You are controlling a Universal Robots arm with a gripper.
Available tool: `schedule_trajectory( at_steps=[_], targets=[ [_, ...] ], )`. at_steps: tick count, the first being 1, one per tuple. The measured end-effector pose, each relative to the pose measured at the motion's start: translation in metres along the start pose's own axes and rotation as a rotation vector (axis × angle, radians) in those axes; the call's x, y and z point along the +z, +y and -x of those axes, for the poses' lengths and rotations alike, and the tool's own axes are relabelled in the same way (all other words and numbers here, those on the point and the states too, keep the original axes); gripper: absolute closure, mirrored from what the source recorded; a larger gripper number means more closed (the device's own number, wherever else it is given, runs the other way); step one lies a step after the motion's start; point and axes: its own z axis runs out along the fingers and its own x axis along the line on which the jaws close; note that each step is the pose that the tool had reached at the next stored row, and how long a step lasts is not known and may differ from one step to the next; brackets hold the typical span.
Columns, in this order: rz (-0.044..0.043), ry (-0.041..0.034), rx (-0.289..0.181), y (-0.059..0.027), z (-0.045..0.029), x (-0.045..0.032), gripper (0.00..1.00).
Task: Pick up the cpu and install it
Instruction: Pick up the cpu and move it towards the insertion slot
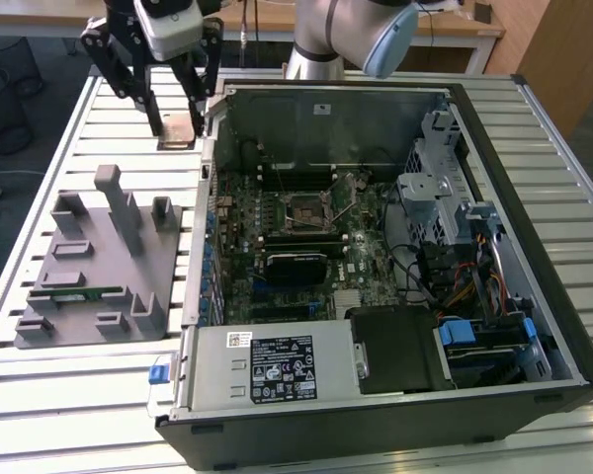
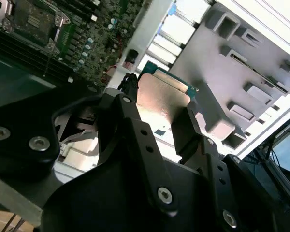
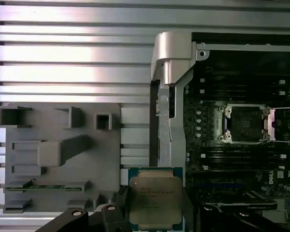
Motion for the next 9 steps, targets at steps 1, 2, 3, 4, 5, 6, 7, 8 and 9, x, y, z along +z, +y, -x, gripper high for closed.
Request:
schedule_trajectory(
  at_steps=[1, 2, 3, 4, 5, 6, 7, 8, 9],
  targets=[
    [-0.0001, 0.0001, 0.000, 0.0000, 0.0046, 0.0001, 0.47],
    [0.0000, 0.0000, 0.000, 0.0001, 0.0091, 0.0002, 0.47],
    [0.0000, 0.0000, 0.000, 0.0001, 0.0137, 0.0003, 0.47],
    [0.0001, 0.0000, 0.000, 0.0001, 0.0181, 0.0004, 0.47],
    [0.0000, 0.0001, 0.000, 0.0001, 0.0229, 0.0005, 0.47],
    [0.0000, 0.0000, 0.000, 0.0001, 0.0274, 0.0006, 0.47],
    [0.0000, 0.0001, 0.000, 0.0001, 0.0320, 0.0007, 0.47],
    [0.0000, 0.0001, 0.000, 0.0002, 0.0365, 0.0008, 0.47],
    [0.0000, 0.0000, 0.000, 0.0002, 0.0410, 0.0009, 0.47]
  ],
)
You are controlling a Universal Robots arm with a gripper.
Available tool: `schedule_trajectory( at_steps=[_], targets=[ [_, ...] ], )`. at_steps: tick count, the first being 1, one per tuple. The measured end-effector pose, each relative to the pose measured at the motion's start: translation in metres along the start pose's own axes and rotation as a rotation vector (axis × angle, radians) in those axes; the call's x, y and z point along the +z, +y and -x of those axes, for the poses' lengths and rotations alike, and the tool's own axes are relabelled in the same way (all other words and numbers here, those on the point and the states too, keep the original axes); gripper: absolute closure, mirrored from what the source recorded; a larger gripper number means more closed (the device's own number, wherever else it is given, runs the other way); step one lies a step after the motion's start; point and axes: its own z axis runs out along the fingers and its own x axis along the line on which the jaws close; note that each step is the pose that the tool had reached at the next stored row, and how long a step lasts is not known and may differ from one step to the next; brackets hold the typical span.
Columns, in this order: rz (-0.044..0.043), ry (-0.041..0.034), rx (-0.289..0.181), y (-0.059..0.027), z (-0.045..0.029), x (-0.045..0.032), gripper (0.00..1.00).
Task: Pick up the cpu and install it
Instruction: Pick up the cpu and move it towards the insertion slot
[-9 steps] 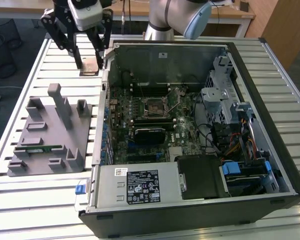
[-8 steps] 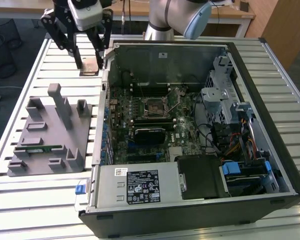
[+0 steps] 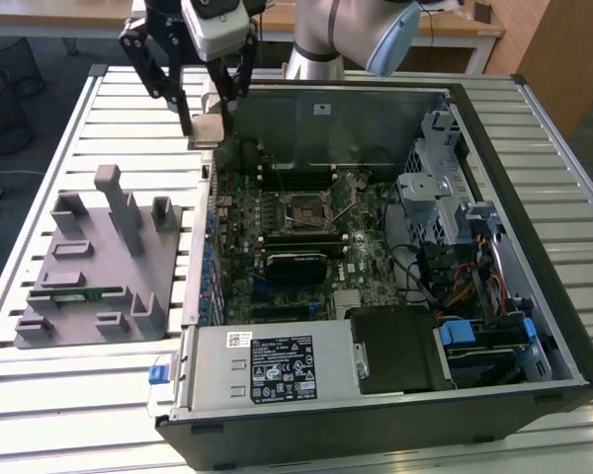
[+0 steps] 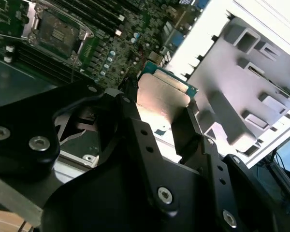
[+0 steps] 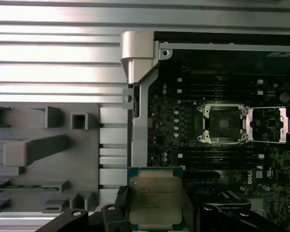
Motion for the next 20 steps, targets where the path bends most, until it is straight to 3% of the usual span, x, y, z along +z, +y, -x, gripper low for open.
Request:
schedule_trajectory(
  at_steps=[14, 20],
  targets=[
    [0.0000, 0.0001, 0.000, 0.0003, 0.0591, 0.0013, 0.47],
    [0.0001, 0.0000, 0.000, 0.0005, 0.0786, 0.0018, 0.47]
  ],
)
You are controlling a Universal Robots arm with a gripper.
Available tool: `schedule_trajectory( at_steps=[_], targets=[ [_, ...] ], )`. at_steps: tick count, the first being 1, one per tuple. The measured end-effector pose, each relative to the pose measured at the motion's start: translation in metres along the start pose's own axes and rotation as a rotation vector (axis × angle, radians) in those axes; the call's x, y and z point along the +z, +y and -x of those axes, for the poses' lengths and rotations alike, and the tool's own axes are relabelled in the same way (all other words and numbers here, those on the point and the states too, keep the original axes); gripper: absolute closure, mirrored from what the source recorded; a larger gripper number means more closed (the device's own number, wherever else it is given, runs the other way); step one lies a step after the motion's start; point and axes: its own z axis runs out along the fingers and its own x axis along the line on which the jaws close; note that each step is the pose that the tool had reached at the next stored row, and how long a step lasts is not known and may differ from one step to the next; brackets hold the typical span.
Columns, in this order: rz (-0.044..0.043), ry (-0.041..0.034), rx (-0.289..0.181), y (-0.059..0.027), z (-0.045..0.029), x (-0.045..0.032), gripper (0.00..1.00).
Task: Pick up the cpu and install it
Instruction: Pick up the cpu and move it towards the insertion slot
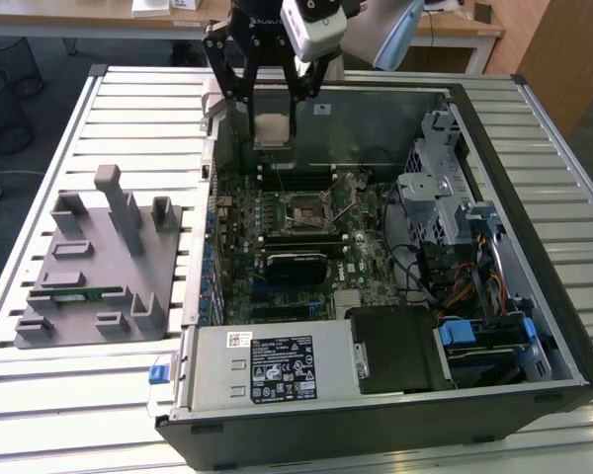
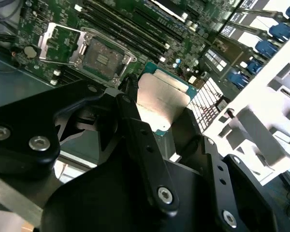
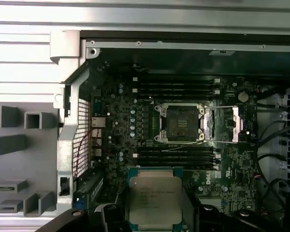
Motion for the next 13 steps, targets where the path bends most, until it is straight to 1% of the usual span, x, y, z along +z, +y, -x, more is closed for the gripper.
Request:
schedule_trajectory(
  at_steps=[3, 8, 13],
  targets=[
    [0.0000, 0.0000, 0.000, 0.0024, 0.0052, 0.0004, 0.47],
    [0.0001, 0.0000, 0.000, 0.0108, 0.0150, 0.0019, 0.47],
    [0.0000, 0.0000, 0.000, 0.0121, 0.0265, 0.0028, 0.47]
  ],
)
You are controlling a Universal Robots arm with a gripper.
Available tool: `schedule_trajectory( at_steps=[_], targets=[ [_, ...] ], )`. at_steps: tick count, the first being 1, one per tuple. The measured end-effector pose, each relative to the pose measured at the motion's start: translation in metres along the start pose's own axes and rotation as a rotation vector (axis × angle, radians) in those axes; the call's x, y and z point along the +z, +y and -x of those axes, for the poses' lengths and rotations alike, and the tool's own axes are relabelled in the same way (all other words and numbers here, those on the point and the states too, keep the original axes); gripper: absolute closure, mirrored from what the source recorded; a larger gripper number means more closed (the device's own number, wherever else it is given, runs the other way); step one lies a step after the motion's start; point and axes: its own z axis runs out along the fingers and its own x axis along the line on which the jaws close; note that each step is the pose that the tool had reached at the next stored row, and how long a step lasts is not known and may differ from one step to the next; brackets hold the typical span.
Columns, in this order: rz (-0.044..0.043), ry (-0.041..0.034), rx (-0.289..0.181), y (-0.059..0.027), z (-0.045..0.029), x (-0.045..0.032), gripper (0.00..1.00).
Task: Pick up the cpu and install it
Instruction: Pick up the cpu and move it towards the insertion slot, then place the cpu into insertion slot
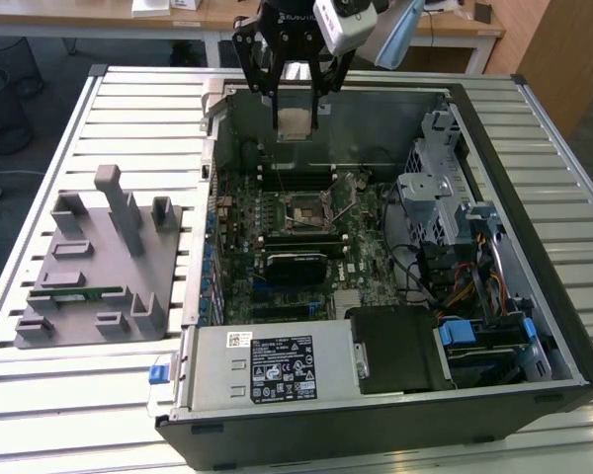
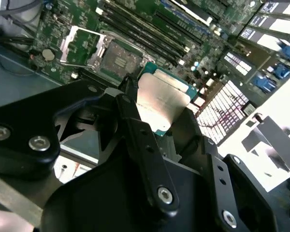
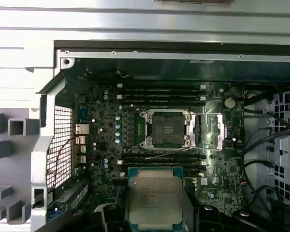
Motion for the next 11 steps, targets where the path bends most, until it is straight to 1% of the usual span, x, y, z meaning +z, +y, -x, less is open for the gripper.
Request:
schedule_trajectory(
  at_steps=[5, 8, 11],
  targets=[
    [0.0001, -0.0001, 0.000, 0.0003, 0.0115, 0.0009, 0.47],
    [0.0001, -0.0001, 0.000, 0.0003, 0.0157, 0.0014, 0.47],
    [-0.0001, 0.0001, 0.000, 0.0004, 0.0177, 0.0014, 0.47]
  ],
)
